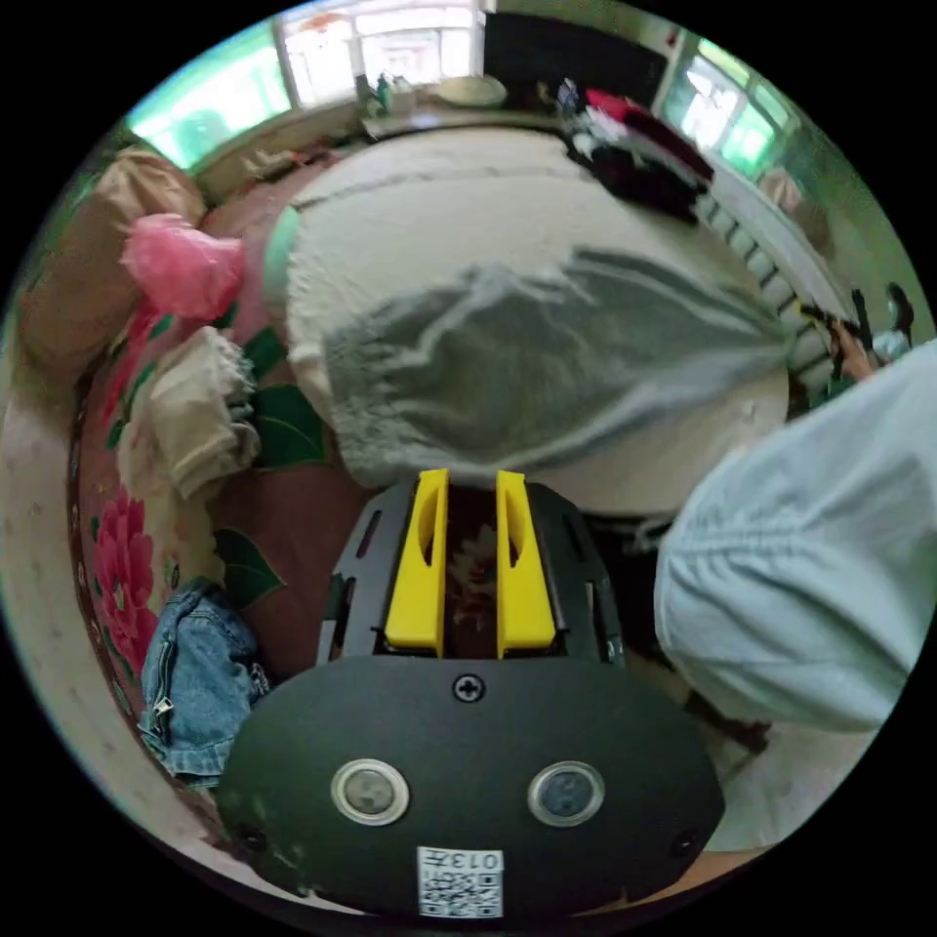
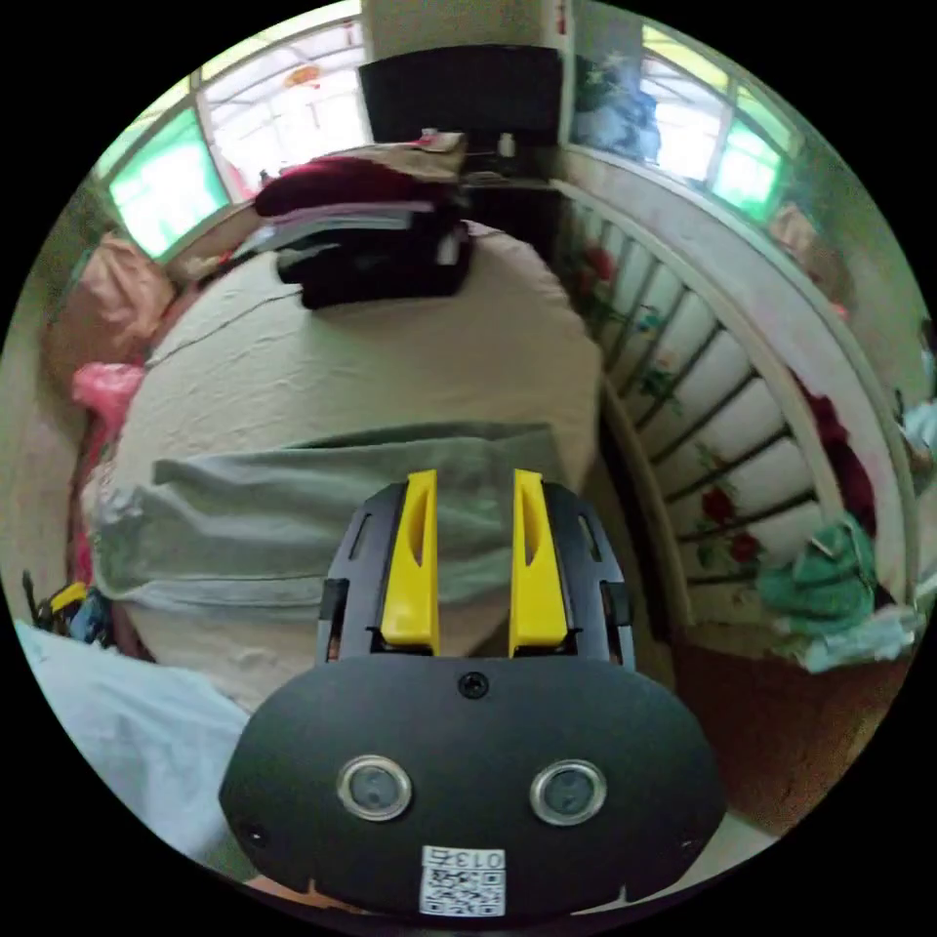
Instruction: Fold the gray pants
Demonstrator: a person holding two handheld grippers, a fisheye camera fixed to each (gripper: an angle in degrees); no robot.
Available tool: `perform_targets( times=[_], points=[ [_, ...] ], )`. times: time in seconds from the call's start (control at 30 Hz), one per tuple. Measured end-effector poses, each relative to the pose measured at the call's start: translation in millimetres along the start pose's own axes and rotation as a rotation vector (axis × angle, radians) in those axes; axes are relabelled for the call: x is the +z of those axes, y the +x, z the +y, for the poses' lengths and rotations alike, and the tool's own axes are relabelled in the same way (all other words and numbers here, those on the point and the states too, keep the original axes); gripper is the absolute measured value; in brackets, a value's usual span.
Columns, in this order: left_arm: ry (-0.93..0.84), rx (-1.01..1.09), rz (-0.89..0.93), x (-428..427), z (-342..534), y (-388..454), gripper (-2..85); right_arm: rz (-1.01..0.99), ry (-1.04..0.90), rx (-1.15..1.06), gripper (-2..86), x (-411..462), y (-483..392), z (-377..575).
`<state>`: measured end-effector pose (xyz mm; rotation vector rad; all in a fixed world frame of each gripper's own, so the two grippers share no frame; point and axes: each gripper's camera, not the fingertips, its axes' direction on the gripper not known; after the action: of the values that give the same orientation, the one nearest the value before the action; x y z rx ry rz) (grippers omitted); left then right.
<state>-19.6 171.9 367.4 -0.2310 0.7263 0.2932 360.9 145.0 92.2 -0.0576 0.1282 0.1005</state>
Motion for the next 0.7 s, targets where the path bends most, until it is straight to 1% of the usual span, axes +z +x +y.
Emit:
perform_targets(
  times=[0.03, 0.07, 0.1, 0.13, 0.2, 0.23, 0.3, 0.33, 0.4, 0.5, 0.57, 0.63, 0.7],
  points=[
    [0.08, -0.053, -0.033, -10.1, -9.9, -12.8, 8.3, -0.067, 0.007, -0.05, 10.6, 5.0, -16.6, -12.6],
    [0.112, -0.085, -0.071, -11.8, -24.9, -23.7, 8.8, -0.189, 0.01, -0.158, 10.4, 17.5, -55.2, -38.9],
    [0.118, -0.091, -0.088, -10.0, -33.4, -28.3, 9.2, -0.295, -0.006, -0.267, 10.3, 32.4, -101.2, -66.6],
    [0.123, -0.094, -0.101, -2.7, -51.0, -36.6, 10.0, -0.342, -0.016, -0.327, 10.3, 39.9, -126.0, -79.6],
    [0.084, -0.064, -0.087, 16.9, -77.1, -46.3, 11.0, -0.468, -0.046, -0.56, 10.8, 69.2, -230.6, -121.7],
    [0.044, -0.043, -0.09, 32.3, -91.7, -50.9, 11.5, -0.488, -0.064, -0.622, 11.0, 77.6, -256.9, -129.7],
    [-0.013, -0.014, -0.062, 55.3, -106.6, -55.4, 11.9, -0.531, -0.172, -0.811, 11.6, 115.9, -348.5, -154.7],
    [-0.079, 0.002, -0.05, 71.3, -111.3, -56.1, 12.3, -0.538, -0.206, -0.852, 11.7, 125.5, -367.7, -159.3],
    [-0.119, 0.024, -0.075, 86.3, -107.1, -51.6, 12.7, -0.512, -0.332, -0.974, 11.9, 162.8, -427.8, -173.1],
    [-0.105, 0.032, -0.146, 92.5, -85.0, -39.0, 12.7, -0.495, -0.454, -1.043, 11.7, 196.3, -468.5, -182.1],
    [-0.035, -0.004, -0.193, 93.5, -66.4, -32.1, 12.4, -0.512, -0.502, -1.063, 11.3, 208.0, -483.5, -183.2],
    [-0.015, -0.029, -0.205, 97.4, -61.1, -29.8, 12.2, -0.538, -0.54, -1.086, 10.1, 214.4, -496.2, -180.5],
    [-0.013, -0.032, -0.224, 100.6, -61.0, -27.0, 12.1, -0.532, -0.542, -1.098, 6.1, 212.6, -505.4, -181.6]
  ],
)
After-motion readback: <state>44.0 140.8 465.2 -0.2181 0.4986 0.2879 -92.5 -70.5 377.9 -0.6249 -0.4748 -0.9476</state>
